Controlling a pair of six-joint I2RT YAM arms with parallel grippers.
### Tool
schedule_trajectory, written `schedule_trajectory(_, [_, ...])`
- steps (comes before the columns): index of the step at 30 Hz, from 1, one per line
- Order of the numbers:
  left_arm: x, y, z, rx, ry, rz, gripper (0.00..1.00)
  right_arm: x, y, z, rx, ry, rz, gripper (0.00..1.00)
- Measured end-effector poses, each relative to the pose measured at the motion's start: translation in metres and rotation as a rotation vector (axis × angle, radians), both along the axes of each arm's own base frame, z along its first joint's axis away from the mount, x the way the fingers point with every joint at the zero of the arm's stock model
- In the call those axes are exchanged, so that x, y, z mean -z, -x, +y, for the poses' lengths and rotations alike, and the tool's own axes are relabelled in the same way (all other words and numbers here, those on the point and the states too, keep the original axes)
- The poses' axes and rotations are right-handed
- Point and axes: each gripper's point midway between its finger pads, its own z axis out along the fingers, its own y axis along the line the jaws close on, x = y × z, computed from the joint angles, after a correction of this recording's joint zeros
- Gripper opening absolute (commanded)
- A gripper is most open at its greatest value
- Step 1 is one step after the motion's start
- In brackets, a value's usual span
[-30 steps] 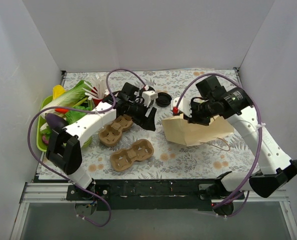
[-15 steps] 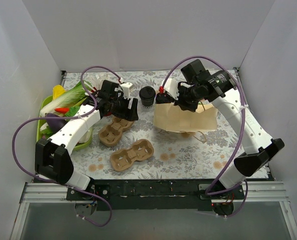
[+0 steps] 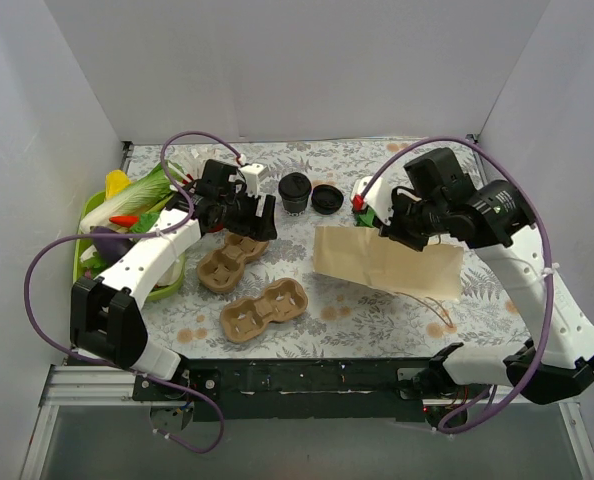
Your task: Pack the takeout coffee
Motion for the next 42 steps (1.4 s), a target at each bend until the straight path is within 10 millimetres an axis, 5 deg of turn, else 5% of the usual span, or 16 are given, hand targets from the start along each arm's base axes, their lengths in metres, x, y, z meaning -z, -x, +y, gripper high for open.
schedule_trajectory(7, [0.011,-0.004,-0.007,0.008,0.015,0.037,0.73,0.013,-0.003,0.004,-0.026,0.043,0.026,0.08])
schedule_trajectory(14, [0.009,-0.005,-0.009,0.007,0.030,0.044,0.73,0.062,-0.049,0.039,-0.066,0.200,0.134,0.51])
schedule_trajectory(16, [0.004,-0.008,-0.010,0.008,0.035,0.033,0.73,0.063,-0.067,0.052,-0.071,0.207,0.123,0.54])
schedule_trajectory(20, [-0.004,-0.010,-0.013,0.022,0.048,0.015,0.73,0.046,-0.087,0.065,-0.071,0.168,0.055,0.60])
schedule_trajectory(32, [-0.007,-0.005,-0.018,0.070,0.084,0.023,0.74,-0.031,-0.071,0.074,-0.029,-0.147,-0.072,0.83])
schedule_trajectory(37, [-0.009,-0.002,-0.022,0.089,0.104,0.031,0.74,-0.067,-0.076,0.076,-0.001,-0.311,-0.114,0.83])
schedule_trajectory(42, [-0.010,0.000,-0.024,0.103,0.117,0.036,0.74,-0.067,-0.076,0.079,-0.018,-0.361,-0.071,0.80])
